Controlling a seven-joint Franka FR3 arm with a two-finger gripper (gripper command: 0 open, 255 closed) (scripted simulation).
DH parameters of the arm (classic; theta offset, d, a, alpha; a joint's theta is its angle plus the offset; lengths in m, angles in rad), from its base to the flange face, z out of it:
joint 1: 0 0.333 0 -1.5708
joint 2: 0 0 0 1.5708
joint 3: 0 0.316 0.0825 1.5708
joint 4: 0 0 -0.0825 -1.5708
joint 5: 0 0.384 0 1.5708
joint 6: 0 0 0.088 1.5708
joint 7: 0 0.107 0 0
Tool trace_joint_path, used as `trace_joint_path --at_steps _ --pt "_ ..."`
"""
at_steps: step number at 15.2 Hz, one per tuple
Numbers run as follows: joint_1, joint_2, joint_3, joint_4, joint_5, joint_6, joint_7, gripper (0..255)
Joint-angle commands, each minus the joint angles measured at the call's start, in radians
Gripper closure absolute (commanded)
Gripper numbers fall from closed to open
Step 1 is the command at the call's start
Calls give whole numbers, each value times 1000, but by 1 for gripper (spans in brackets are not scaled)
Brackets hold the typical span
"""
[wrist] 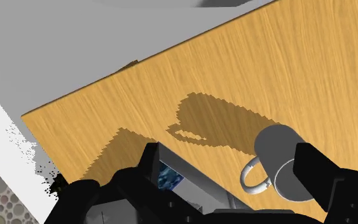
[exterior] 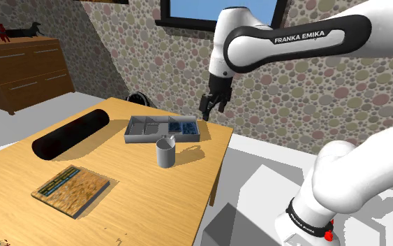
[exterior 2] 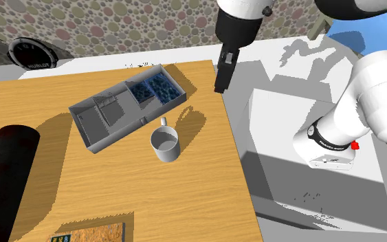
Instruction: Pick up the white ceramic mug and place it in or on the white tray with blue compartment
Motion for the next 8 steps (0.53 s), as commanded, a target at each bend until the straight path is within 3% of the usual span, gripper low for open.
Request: trace_joint_path --at_steps 1,8 --pt "9 58 27 15 7 45 33 0" --pt "37 281 118 114 -1 169 156 0"
